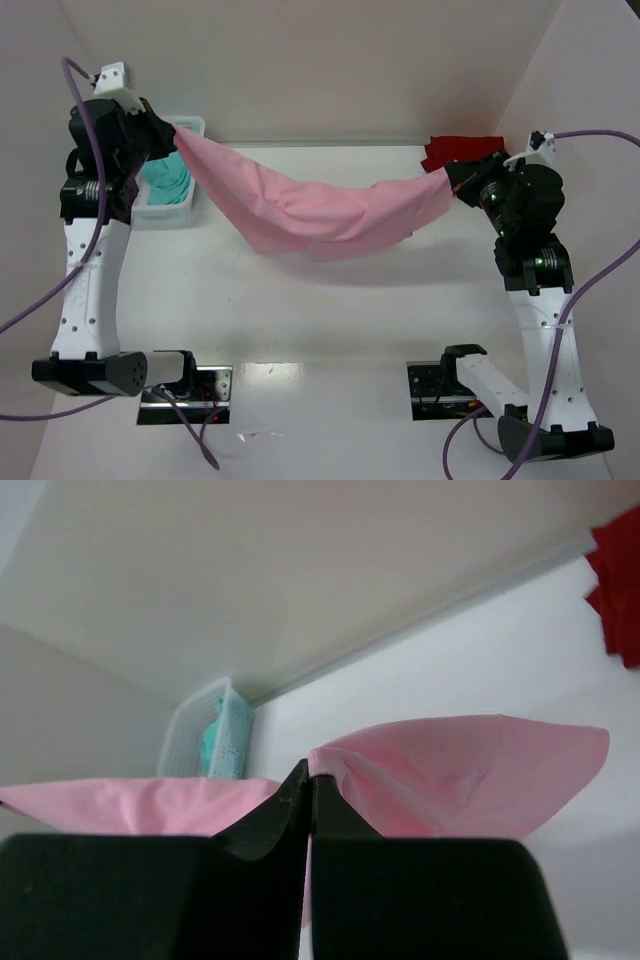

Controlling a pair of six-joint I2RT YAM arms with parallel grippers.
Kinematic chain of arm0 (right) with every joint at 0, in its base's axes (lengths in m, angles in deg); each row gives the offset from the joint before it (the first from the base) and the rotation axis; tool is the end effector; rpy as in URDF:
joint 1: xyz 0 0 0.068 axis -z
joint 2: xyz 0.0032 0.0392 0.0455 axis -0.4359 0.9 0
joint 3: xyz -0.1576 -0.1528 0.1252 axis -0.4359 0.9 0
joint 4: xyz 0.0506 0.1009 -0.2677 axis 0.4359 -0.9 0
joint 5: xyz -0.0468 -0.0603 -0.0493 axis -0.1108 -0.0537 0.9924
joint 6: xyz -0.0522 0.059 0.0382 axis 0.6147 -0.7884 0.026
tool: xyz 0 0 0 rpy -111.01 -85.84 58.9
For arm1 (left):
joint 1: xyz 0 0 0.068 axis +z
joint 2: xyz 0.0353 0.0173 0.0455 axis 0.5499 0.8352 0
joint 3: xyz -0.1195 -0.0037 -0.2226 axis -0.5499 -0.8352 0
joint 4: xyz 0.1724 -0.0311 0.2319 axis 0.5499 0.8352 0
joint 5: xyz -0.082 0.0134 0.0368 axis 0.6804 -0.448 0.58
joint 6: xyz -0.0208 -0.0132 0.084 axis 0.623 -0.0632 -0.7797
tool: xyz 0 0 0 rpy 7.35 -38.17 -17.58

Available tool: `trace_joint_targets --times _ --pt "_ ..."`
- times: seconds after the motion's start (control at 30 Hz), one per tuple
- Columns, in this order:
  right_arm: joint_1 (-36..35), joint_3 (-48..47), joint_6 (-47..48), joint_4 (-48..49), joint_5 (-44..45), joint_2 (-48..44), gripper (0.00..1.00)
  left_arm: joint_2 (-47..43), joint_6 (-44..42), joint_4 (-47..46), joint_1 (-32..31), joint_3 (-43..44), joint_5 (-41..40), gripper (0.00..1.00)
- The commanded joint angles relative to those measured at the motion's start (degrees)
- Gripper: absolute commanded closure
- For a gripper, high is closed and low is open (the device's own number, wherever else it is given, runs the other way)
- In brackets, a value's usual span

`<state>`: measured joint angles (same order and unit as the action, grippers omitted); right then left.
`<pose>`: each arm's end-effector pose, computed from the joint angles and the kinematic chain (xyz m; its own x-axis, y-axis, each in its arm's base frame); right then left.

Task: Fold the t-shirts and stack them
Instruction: Flatten out the tshirt

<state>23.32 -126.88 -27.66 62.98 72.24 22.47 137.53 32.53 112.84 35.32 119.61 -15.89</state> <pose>0.2621 0.0190 0.4476 -0.1627 0.6124 -0.7736 -0.0500 0.7779 0.6264 0.3172 0.0096 0.5007 -0.0813 -0.3388 -0.9374 -0.0476 0.9407 -0.3358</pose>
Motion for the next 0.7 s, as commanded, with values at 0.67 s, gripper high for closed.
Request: trace_joint_targets --times 0.67 --pt "5.42 18.19 3.83 12.19 14.53 22.56 0.92 17.97 -2.39 -3.7 -0.64 -12.33 10.3 1.0"
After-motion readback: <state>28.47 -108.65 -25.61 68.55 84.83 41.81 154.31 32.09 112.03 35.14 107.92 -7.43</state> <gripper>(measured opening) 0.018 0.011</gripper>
